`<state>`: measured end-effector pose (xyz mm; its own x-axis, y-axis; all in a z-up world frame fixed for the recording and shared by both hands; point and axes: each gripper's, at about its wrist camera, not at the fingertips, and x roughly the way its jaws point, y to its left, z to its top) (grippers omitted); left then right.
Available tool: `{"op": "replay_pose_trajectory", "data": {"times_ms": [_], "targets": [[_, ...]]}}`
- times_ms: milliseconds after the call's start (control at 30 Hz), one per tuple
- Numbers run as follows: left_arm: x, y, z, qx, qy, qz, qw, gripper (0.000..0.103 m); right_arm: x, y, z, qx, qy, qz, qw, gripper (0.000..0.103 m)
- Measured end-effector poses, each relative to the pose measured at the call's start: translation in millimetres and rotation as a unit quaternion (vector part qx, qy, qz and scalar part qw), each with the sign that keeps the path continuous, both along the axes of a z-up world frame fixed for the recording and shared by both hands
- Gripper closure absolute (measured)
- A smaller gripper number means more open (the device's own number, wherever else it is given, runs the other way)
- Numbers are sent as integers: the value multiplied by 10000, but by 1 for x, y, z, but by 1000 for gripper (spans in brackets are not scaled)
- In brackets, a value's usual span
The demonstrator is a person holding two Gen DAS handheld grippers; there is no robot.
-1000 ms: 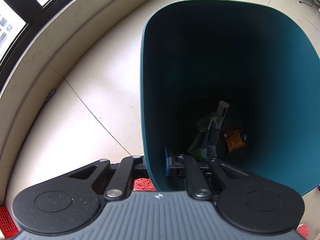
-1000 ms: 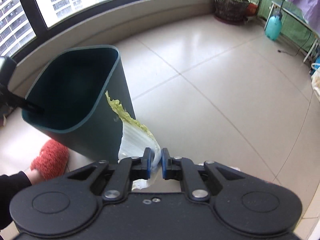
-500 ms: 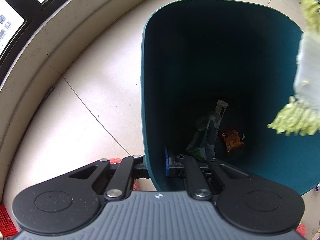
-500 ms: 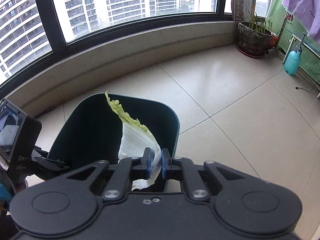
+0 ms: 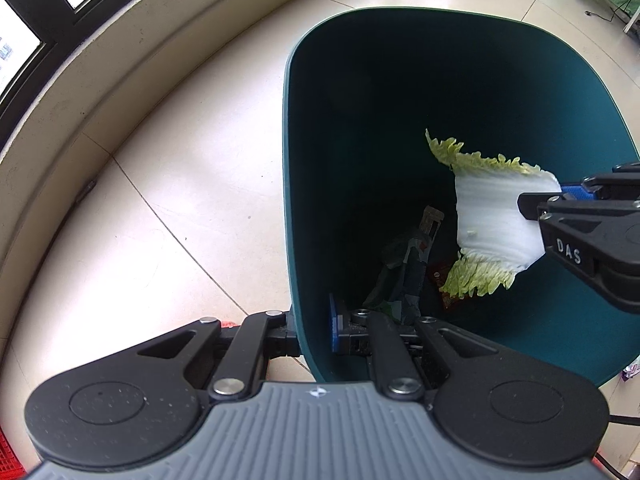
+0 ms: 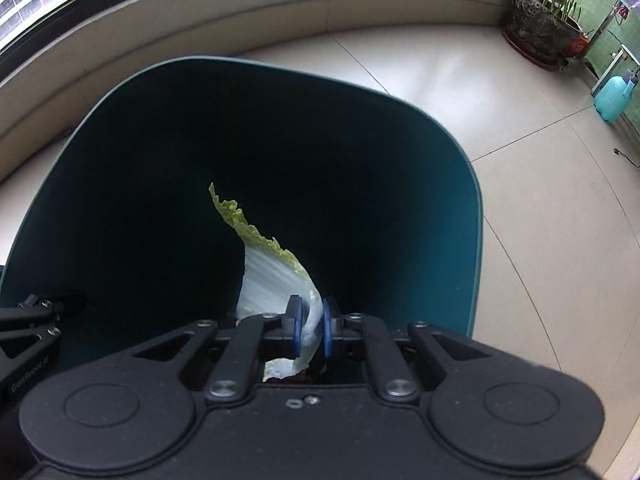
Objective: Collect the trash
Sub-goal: 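Carry the cabbage leaf over the bin and open the right gripper, then grasp the white printed snack bar wrapper with the right gripper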
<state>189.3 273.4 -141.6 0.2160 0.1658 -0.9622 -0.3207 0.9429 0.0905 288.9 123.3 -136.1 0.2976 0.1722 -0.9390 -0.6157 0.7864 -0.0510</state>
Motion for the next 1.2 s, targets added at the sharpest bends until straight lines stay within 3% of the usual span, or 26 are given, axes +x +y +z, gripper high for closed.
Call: {"op": "replay_pose_trajectory", "data": {"times_ms": [167, 267, 600, 967, 1200], "targets": [[-4, 1, 0, 5, -31, -32, 10000, 93, 8, 8, -16, -209, 92, 55, 9997, 93], [-5, 0, 0, 37, -21, -40, 10000, 93, 7, 13, -17, -142, 136, 84, 9998, 87], [-2, -7, 2, 109, 11, -56, 9999, 93, -1, -4, 17, 373, 174, 304, 9987, 77], [2, -13, 3, 236, 69, -49, 9997, 93, -34, -80, 99, 1062, -69, 442, 9933, 60], [4, -13, -1, 254, 129, 17, 9996, 93, -40, -147, 96, 990, -220, 38, 9948, 55]]}}
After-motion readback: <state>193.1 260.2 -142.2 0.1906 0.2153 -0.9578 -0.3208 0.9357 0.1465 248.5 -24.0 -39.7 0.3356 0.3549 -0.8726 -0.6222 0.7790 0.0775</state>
